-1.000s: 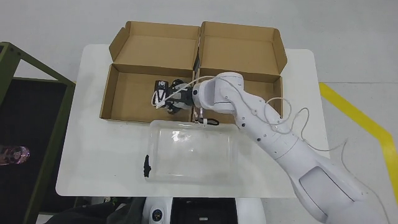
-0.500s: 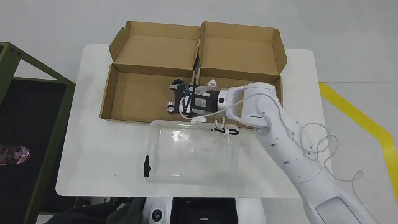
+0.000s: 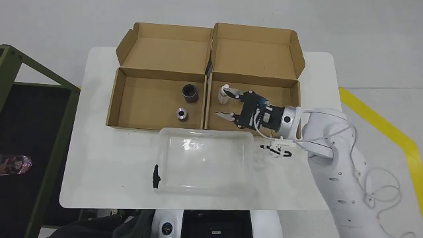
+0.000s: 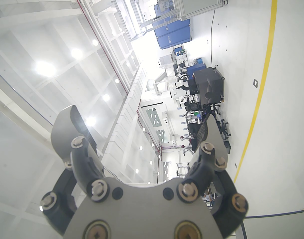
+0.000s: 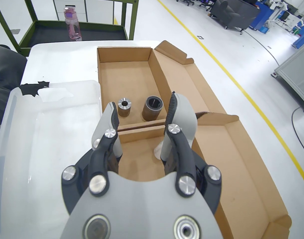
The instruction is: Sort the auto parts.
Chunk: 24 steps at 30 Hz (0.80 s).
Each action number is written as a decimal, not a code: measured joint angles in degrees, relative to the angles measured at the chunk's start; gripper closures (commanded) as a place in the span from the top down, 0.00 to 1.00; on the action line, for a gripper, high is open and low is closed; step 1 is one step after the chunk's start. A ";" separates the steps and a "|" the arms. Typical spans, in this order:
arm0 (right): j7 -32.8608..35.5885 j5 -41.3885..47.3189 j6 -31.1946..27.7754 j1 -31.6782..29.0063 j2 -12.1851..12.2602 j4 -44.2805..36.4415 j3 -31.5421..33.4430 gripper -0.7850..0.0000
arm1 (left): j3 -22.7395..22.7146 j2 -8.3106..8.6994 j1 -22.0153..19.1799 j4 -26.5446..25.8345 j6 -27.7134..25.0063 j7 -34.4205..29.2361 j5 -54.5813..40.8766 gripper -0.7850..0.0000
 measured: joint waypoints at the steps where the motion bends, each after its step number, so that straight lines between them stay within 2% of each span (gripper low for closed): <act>1: -0.77 -0.26 -0.05 -1.02 0.22 -0.35 1.27 0.46 | 0.00 0.00 0.00 0.00 0.00 0.00 0.00 1.00; 14: -14.57 -4.09 0.89 -13.30 2.59 -1.67 17.31 0.47 | 0.00 0.00 0.00 0.00 0.00 0.00 0.00 1.00; 24: -24.08 -5.89 1.75 -21.55 3.67 1.53 25.69 0.49 | 0.00 0.00 0.00 0.00 0.00 0.00 0.00 1.00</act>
